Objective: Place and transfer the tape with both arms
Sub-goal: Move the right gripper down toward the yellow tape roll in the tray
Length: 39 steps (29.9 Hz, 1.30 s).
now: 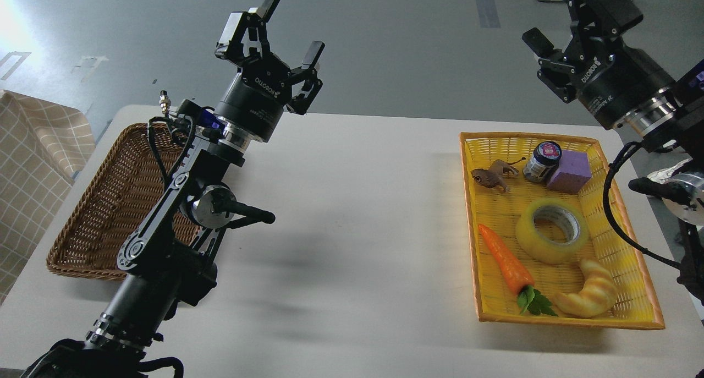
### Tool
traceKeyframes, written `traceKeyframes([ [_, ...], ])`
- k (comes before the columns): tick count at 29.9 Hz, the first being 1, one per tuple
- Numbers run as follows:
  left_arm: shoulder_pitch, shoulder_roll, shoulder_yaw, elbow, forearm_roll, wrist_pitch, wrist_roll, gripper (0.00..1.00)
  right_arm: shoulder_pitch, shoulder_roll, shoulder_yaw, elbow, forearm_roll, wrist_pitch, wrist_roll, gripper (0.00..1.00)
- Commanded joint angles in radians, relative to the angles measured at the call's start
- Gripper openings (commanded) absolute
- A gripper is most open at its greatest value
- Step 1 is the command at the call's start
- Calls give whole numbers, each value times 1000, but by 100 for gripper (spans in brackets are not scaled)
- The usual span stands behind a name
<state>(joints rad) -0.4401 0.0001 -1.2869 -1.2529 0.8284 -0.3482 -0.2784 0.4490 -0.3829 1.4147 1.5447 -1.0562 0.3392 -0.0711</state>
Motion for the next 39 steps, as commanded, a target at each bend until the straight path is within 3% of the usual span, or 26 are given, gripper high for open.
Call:
traceKeyframes([
  [1,-2,0,0,0,0,0,1,98,-24,-138,-2,-2,-16,0,1,100],
  [11,-9,0,1,0,11,2,2,98,-156,-338,-3,-5,-22,21,7,100],
  [14,-6,0,1,0,17,2,4,98,-226,-399,-3,-6,-140,20,7,100],
  [23,-8,0,1,0,17,2,8,98,-288,-412,1,-8,-219,32,8,100],
  [27,-9,0,1,0,17,2,8,98,-289,-406,105,-23,-200,149,11,100],
  [29,-12,0,1,0,17,2,8,98,-286,-416,125,-41,-202,149,13,100],
  [31,-16,0,1,0,17,2,8,98,-277,-435,127,-73,-202,149,22,100],
  [34,-19,0,1,0,17,2,8,98,-279,-429,138,-95,-208,149,97,100],
  [39,-19,0,0,0,17,3,8,98,-286,-438,139,-91,-229,149,106,100],
])
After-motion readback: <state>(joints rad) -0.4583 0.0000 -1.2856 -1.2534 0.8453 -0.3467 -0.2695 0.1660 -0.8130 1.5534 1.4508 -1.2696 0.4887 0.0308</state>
